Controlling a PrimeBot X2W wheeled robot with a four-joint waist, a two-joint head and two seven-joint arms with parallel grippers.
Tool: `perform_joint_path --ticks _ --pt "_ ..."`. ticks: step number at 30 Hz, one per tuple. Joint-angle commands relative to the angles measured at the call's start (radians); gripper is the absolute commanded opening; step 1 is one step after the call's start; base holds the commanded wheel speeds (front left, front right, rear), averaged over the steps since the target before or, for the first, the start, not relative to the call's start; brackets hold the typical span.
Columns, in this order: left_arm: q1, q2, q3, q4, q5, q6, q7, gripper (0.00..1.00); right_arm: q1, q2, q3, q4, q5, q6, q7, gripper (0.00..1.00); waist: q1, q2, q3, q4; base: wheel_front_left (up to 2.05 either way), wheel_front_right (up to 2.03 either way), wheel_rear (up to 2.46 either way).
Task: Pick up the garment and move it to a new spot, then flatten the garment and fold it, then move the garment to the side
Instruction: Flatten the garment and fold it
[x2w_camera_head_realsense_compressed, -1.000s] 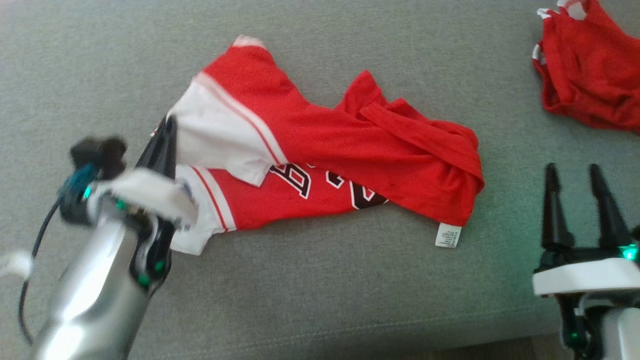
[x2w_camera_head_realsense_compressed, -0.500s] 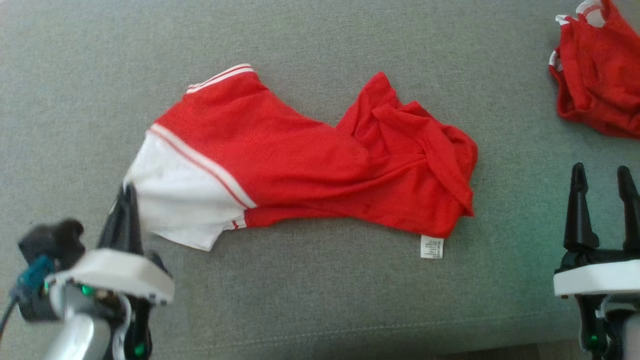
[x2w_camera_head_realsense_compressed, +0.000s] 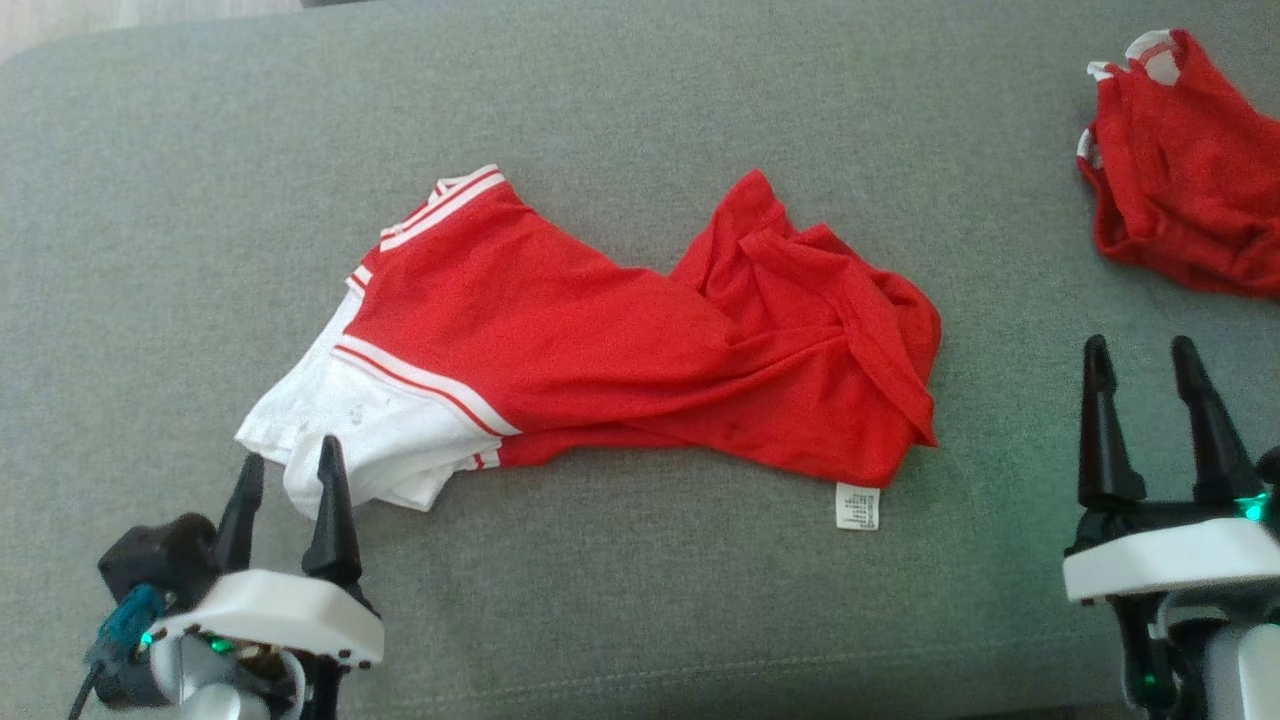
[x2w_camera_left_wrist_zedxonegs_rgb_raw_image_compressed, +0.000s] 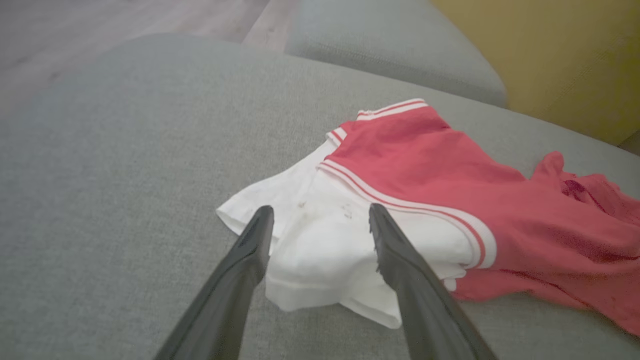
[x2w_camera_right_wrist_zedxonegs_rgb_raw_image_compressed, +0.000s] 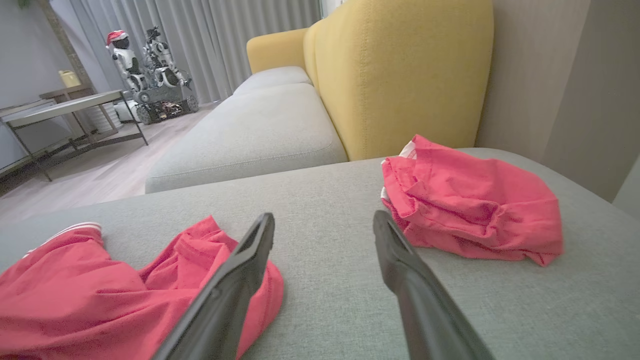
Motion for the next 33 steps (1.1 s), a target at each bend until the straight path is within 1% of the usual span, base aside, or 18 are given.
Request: perform_joint_path --ticks 1,6,9,14,24,33 --pt "-0.053 0.013 0.035 -0.026 0.027 -0.008 -0.030 1.00 0.004 -0.006 0.032 -0.035 -0.011 -0.001 0.003 1.00 0.0000 0.0000 -0.011 0.003 0.00 0.00 0.00" --pt "-0.100 0.002 0.029 -0.035 0.104 -0.035 -0.079 1.00 0.018 -0.006 0.069 -0.044 -0.026 -0.001 0.014 1.00 0.0000 0.0000 -0.045 0.011 0.00 0.00 0.00" --pt "-0.117 -0.006 0.028 -0.039 0.150 -0.048 -0.087 1.00 0.034 -0.006 0.091 -0.050 -0.035 -0.001 0.025 1.00 0.0000 0.0000 -0.067 0.015 0.00 0.00 0.00" --pt "-0.121 -0.001 0.019 -0.036 0.212 -0.058 -0.089 1.00 0.054 -0.006 0.132 -0.063 -0.042 -0.001 0.042 1.00 0.0000 0.0000 -0.092 0.017 0.00 0.00 0.00" --pt "-0.111 -0.009 0.018 -0.013 0.219 -0.078 -0.090 1.00 0.060 -0.006 0.154 -0.069 -0.046 -0.001 0.055 1.00 0.0000 0.0000 -0.094 0.025 0.00 0.00 0.00" --pt "-0.116 -0.018 0.022 -0.006 0.223 -0.081 -0.090 1.00 0.056 -0.011 0.173 -0.041 -0.054 -0.001 0.070 1.00 0.0000 0.0000 -0.088 0.026 0.00 0.00 0.00"
